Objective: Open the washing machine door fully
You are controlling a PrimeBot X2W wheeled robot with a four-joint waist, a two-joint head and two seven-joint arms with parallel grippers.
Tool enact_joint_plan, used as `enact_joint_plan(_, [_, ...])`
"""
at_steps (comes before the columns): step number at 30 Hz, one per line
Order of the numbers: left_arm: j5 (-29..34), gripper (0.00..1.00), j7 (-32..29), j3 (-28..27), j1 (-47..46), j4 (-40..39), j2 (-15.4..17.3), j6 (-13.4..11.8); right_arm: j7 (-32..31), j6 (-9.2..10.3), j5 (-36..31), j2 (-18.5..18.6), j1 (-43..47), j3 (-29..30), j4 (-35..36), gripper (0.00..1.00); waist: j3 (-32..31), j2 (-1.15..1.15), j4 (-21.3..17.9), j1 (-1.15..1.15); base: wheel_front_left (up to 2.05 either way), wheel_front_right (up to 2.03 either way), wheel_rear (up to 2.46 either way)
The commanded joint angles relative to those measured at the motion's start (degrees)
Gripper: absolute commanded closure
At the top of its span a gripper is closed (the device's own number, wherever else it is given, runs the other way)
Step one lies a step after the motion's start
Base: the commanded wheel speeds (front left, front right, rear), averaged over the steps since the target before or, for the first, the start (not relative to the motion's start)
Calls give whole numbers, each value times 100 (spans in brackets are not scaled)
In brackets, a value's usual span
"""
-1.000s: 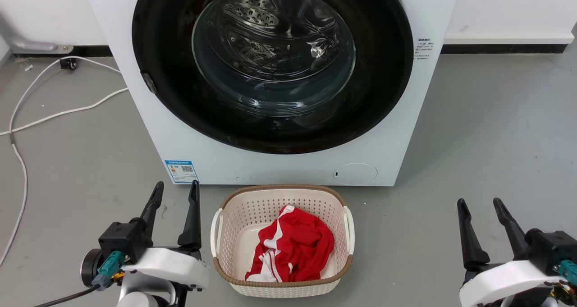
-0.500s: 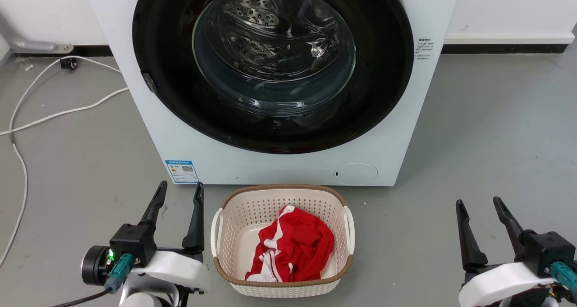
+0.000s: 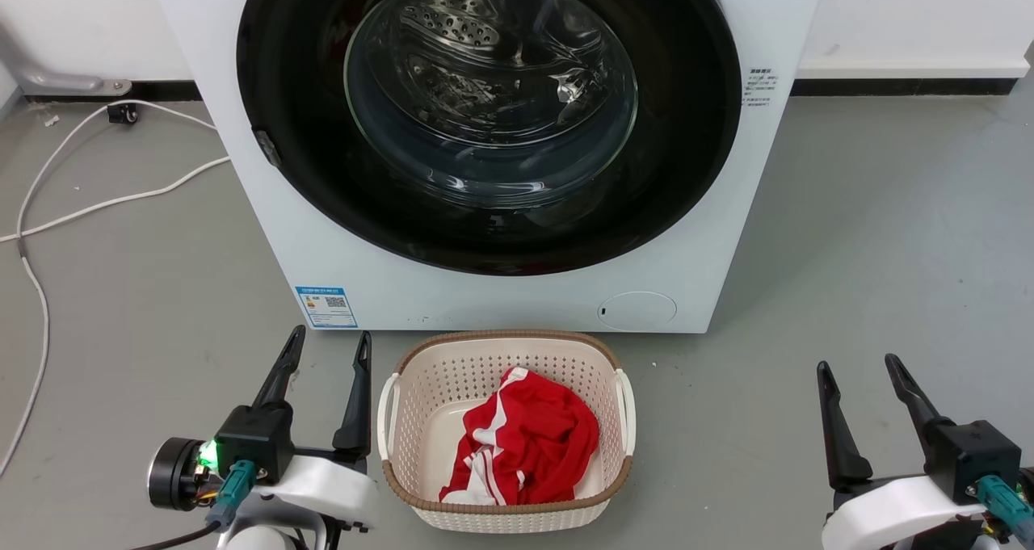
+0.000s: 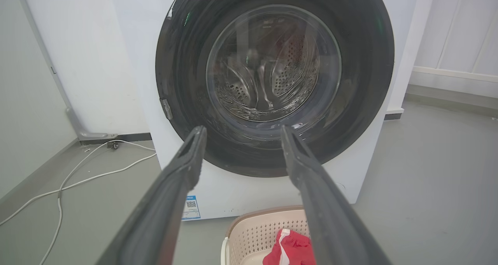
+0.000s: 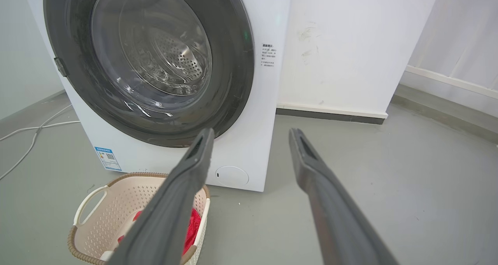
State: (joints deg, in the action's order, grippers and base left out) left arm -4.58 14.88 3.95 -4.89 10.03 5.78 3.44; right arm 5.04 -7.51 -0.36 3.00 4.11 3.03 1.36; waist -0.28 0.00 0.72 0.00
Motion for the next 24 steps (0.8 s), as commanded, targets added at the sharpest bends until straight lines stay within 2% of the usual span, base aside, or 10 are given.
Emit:
enact_joint_plan(1, [88,0,43,15,-30,9,1,-11,45,3,-104,-24,74,-2,-6,0,3,0,-1,0,0,0,0])
enact_joint_plan(13, [-7,0,34,-21,-32,38,-29,39,99,4,43,-22,23,-1,-91,0,28,0,4,0,0,0,0])
enact_joint_plan(14, [-7,0,34,-21,-32,40,-32,41,95,4,65,-22,22,-2,-100,27,29,0,5,0,0,0,0])
enact_joint_plan(15, [-8,0,34,-22,-32,42,-35,44,91,4,71,-22,22,-3,-108,64,29,0,8,0,0,0,0])
enact_joint_plan(16, [-12,0,34,-27,-32,42,-38,45,91,4,74,-22,23,-12,-115,95,31,0,10,0,0,0,0])
enact_joint_plan(17, [-14,0,34,-26,-33,39,-40,42,88,4,89,-22,23,-24,-121,100,34,0,11,0,0,0,0])
enact_joint_plan(24, [-11,0,33,-41,-44,27,-51,50,157,3,235,-22,-19,-43,-132,100,50,0,15,0,0,0,0])
